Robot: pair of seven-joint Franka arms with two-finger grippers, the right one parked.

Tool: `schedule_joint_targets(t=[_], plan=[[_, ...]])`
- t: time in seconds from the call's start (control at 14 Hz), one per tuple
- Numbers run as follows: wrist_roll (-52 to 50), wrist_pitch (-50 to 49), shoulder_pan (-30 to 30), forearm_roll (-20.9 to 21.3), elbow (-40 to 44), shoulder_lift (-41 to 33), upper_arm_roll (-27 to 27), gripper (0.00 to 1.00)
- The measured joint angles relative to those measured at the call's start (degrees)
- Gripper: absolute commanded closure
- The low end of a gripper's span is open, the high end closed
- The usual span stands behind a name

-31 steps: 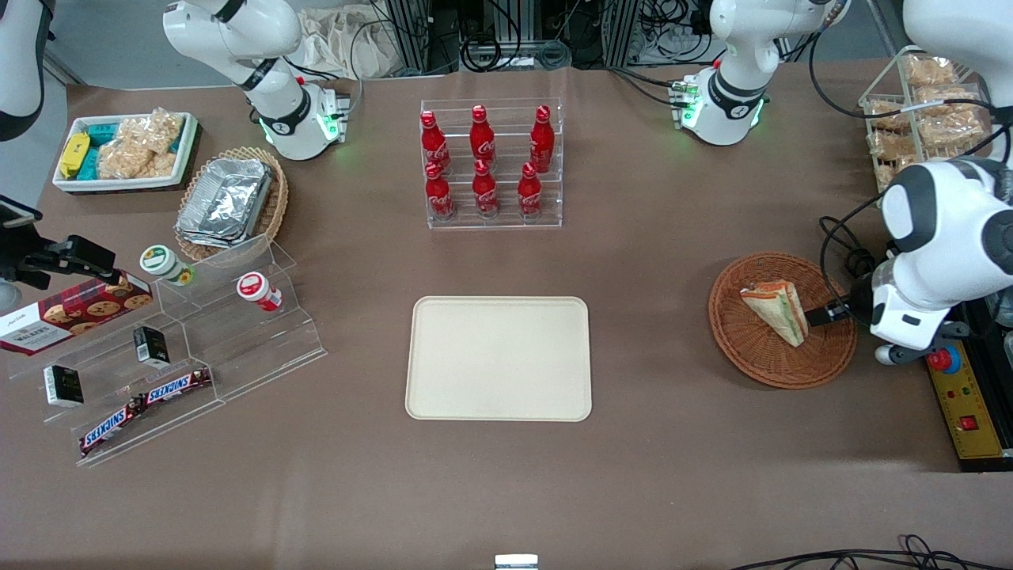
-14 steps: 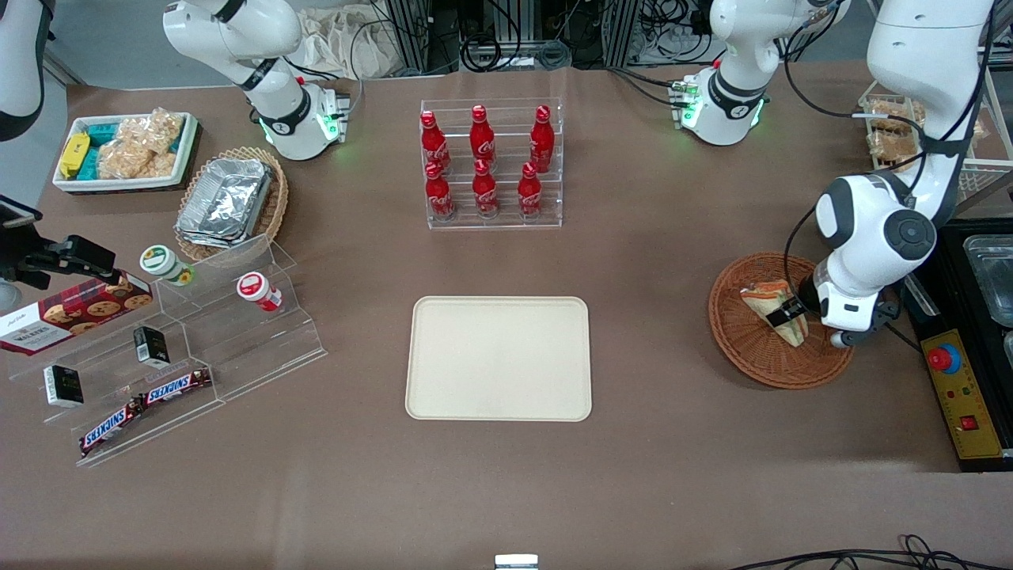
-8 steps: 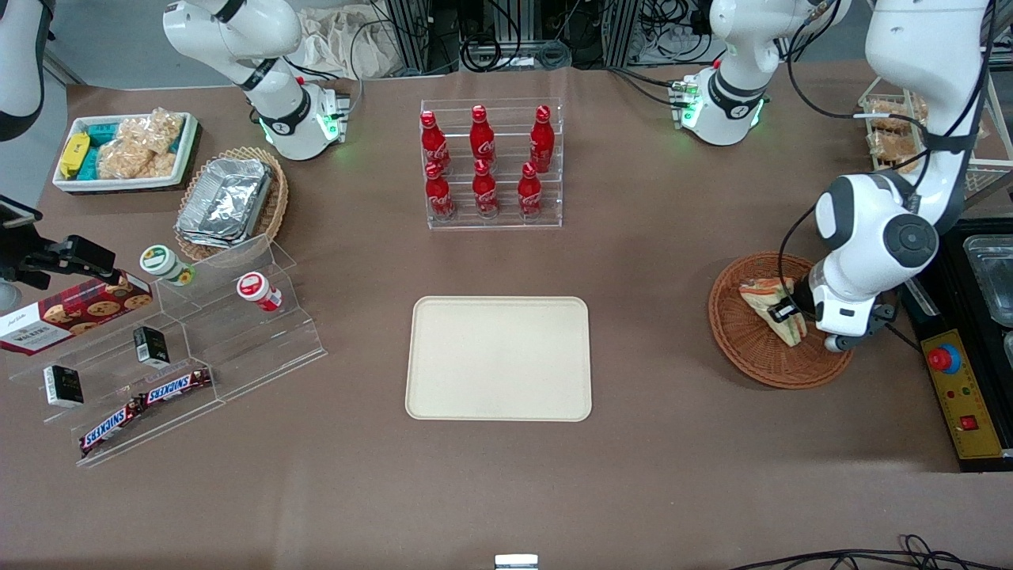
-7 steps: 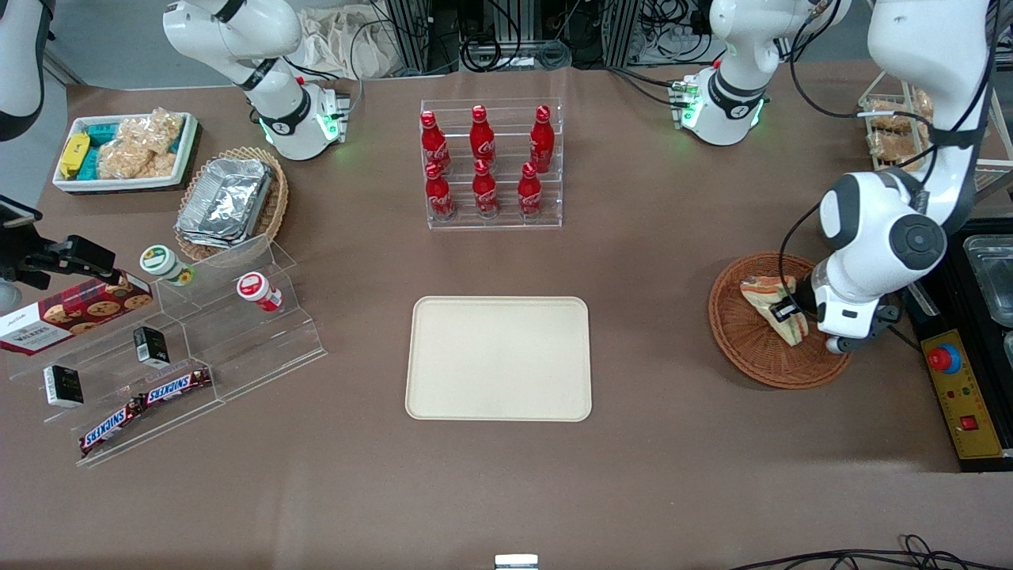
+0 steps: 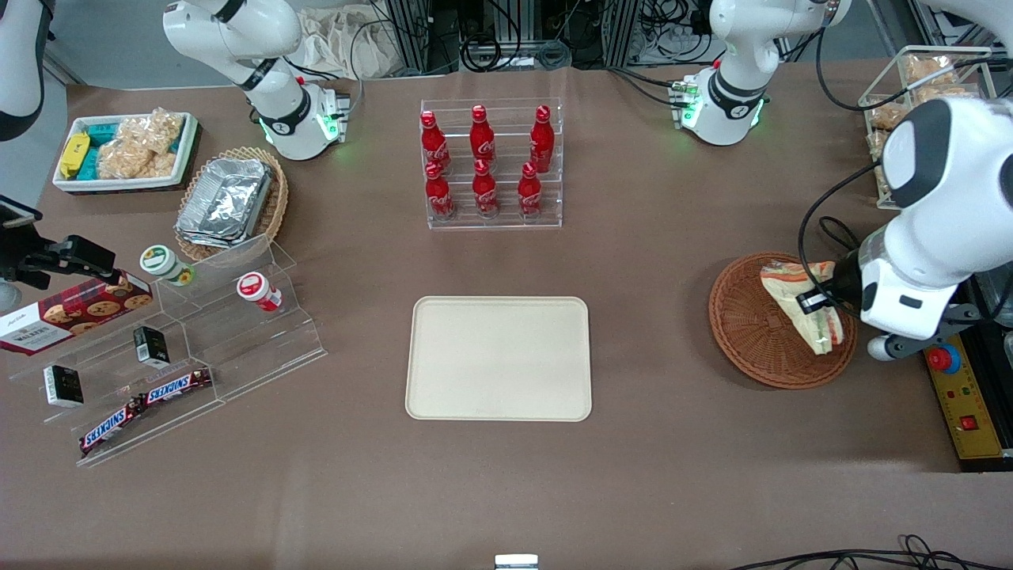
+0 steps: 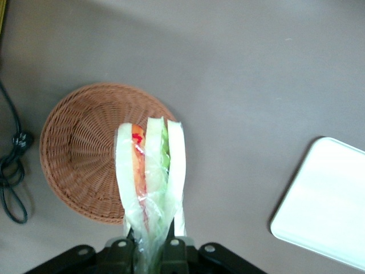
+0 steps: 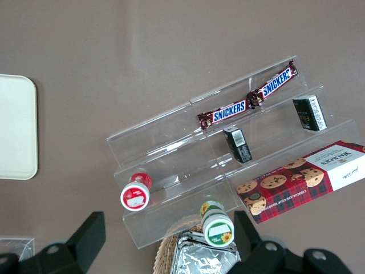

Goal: Place sandwich from basket to tray
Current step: 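Lift the sandwich and carry it with the left gripper to the tray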

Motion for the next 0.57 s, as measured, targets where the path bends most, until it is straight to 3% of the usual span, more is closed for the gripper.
schedule_joint_targets(t=[0.29, 0.57], plan=[[1.89, -0.09, -1.11, 0.71, 2.39, 5.01, -8.19, 1.00], [1.76, 7.29, -10.79, 3.87, 2.35, 12.80, -9.86, 1.00]])
